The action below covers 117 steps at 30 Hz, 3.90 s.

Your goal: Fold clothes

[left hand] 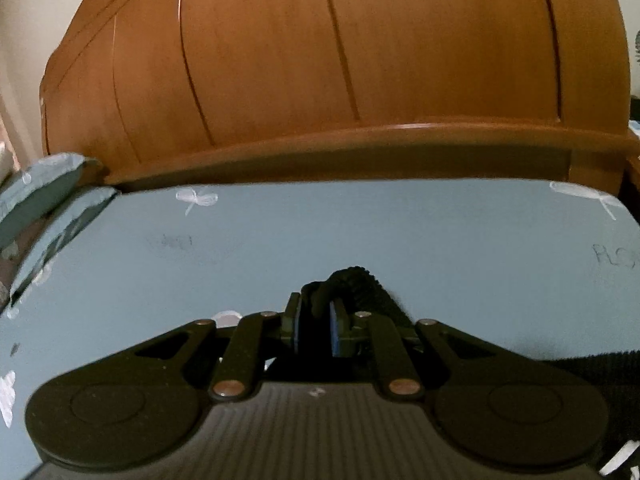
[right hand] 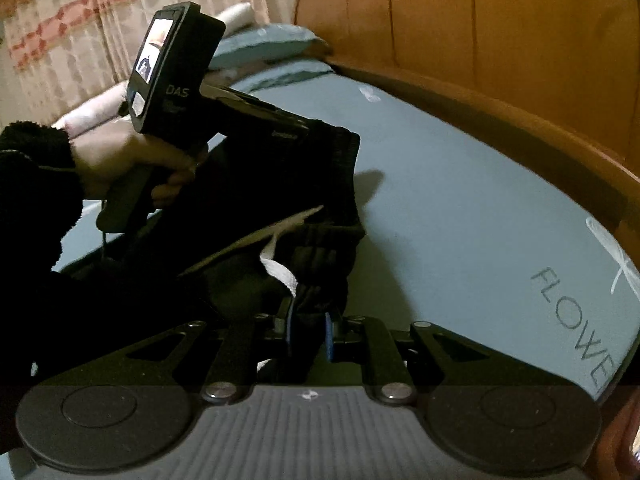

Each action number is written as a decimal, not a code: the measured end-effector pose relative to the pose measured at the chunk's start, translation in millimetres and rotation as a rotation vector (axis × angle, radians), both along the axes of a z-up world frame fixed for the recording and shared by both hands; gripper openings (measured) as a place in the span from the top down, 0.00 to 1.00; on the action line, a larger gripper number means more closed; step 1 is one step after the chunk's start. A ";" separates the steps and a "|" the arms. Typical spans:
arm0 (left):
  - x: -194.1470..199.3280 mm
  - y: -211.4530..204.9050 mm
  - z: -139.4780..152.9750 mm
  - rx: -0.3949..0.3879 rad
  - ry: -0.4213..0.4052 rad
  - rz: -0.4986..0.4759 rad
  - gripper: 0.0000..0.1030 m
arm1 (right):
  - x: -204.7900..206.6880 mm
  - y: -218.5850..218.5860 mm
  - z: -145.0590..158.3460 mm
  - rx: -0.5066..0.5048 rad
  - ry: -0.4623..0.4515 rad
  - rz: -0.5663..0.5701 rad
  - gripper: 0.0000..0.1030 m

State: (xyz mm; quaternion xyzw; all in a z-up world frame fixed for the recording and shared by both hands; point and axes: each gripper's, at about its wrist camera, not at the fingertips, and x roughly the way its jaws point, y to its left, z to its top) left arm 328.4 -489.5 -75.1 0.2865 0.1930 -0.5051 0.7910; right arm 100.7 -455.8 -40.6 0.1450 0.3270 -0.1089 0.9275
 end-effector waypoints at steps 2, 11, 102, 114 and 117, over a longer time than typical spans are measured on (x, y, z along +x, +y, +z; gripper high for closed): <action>1.1 2.0 -2.5 0.024 0.019 0.020 0.85 | 3.8 2.3 -2.6 0.004 0.020 -0.008 0.80; -2.9 31.9 21.2 0.094 0.032 0.079 0.55 | 6.0 4.1 -9.5 0.053 0.054 -0.034 0.56; -58.3 407.6 31.5 -0.336 0.560 0.336 0.63 | 13.3 129.2 33.2 0.053 -0.097 0.331 0.00; -68.9 347.0 -8.5 -0.078 0.440 0.253 0.63 | 11.4 116.4 16.8 0.076 -0.078 0.318 0.00; -70.9 343.3 -7.5 -0.062 0.422 0.237 0.74 | 11.9 115.4 12.3 0.094 -0.080 0.324 0.00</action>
